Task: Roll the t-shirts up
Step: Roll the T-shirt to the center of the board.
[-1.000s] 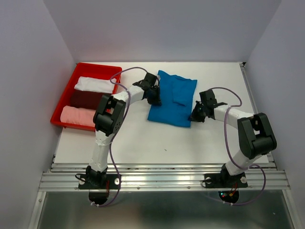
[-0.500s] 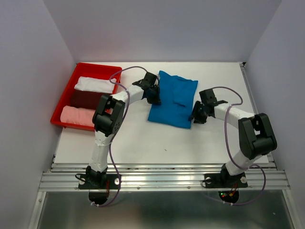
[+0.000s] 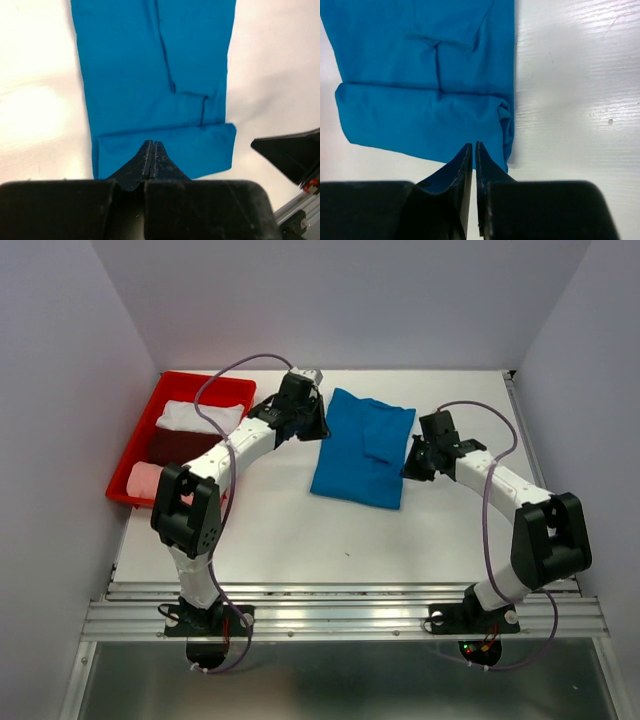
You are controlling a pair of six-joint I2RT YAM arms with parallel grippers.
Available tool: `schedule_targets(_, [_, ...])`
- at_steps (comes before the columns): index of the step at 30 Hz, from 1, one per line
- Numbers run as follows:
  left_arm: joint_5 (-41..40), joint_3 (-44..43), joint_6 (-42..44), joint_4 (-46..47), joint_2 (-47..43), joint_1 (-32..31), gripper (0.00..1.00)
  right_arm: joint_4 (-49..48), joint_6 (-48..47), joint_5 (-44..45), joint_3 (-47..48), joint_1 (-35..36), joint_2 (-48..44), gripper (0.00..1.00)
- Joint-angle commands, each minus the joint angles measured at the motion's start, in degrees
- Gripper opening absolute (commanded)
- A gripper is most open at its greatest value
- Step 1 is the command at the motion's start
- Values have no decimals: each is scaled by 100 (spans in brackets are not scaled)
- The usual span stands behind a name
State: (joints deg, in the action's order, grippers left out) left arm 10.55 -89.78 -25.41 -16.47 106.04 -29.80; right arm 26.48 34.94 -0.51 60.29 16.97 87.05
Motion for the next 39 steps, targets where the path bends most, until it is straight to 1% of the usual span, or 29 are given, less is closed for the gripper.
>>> schedule_targets(1, [202,750,-43,-15,-171,-52,0,-318,92,-133,184,52,320,11])
schedule_targets(5, [308,1242,-105,187,-162,-105,0,-556,118,-221,272,52,682,10])
schedule_targets(9, [220,1611,-175,635,-84,-131,0,-740,136,-55,185,52,954,10])
schedule_targets(12, [185,1691,-219,820,145,-131,0,-881,171,25,45,52,1209,8])
schedule_targets(15, [220,1797,-254,1023,373,-131,0,-987,206,25,-201,52,1306,8])
schedule_targets(17, [211,1841,-254,1032,488,-140,0,-1048,215,191,-333,52,1280,8])
schedule_targets(21, [229,2279,-307,1093,278,-166,0,-1066,154,157,-658,52,1026,8])
schedule_targets(29, [193,3342,-500,1041,-785,-438,0,-881,101,-229,-1370,113,200,8])
schedule_targets(32, [229,3475,-570,1014,-980,-553,0,-855,127,-405,-1572,218,15,8])
schedule_targets(34, [115,3450,-597,883,-1058,-658,0,-820,136,-406,-1652,280,-82,8])
schedule_targets(36, [-78,3406,-623,690,-1164,-694,0,-628,127,-301,-1644,280,-318,8])
schedule_targets(37, [-114,3423,-632,663,-1365,-694,0,-557,119,-126,-1617,280,-424,9])
schedule_targets(38, [-140,3449,-632,645,-1497,-694,2,-478,118,-37,-1582,280,-564,11])
schedule_targets(39, [-201,3493,-649,567,-1612,-694,15,-407,118,24,-1556,280,-705,15])
